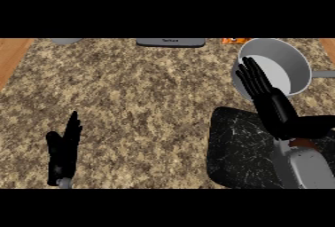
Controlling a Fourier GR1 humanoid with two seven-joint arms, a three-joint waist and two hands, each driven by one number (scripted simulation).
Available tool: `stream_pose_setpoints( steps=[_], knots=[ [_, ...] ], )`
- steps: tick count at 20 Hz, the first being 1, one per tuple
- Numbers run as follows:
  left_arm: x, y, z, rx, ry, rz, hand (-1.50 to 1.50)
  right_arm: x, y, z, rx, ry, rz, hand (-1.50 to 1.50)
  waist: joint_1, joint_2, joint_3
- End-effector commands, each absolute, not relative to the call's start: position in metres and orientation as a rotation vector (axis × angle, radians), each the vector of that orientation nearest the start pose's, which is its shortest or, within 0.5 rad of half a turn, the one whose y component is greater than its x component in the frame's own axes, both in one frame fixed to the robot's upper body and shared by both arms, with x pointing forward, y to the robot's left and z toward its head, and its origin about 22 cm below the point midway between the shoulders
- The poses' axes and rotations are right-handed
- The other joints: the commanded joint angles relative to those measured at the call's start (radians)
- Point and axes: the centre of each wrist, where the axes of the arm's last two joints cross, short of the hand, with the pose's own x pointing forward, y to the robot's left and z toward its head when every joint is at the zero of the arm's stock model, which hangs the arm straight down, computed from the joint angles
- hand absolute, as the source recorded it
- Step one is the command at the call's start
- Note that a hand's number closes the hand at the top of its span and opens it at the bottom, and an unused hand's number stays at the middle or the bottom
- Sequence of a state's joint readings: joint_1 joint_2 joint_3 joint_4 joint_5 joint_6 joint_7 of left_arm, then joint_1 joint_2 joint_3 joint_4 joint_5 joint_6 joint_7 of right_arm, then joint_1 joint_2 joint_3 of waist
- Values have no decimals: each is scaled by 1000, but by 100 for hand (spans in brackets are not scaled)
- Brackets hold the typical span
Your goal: Pick the cupcake from the tray and place it in the pot
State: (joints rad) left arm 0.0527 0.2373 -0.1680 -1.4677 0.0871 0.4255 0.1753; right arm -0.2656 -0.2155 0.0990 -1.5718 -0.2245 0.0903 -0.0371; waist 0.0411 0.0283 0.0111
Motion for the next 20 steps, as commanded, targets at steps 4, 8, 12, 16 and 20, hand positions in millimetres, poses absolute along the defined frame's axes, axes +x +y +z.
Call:
stream_pose_setpoints(
  steps=[4,8,12,16,20],
  knots=[
    [222,302,-11,495,-1340,-17,0,262,-347,37,-71,-1465,160,150,-64,-28,-10],
    [224,311,-4,512,-1349,-51,0,251,-419,100,-728,-1494,494,-150,-122,-40,-17],
    [216,328,13,479,-1360,-120,0,202,-442,65,-818,-1678,493,-150,-83,-39,-7],
    [225,338,22,465,-1392,-130,0,153,-483,58,-756,-1696,451,-150,-57,-31,-11],
    [227,335,20,450,-1378,-133,0,156,-480,100,-695,-1548,603,-150,-51,-30,-12]
  ],
)
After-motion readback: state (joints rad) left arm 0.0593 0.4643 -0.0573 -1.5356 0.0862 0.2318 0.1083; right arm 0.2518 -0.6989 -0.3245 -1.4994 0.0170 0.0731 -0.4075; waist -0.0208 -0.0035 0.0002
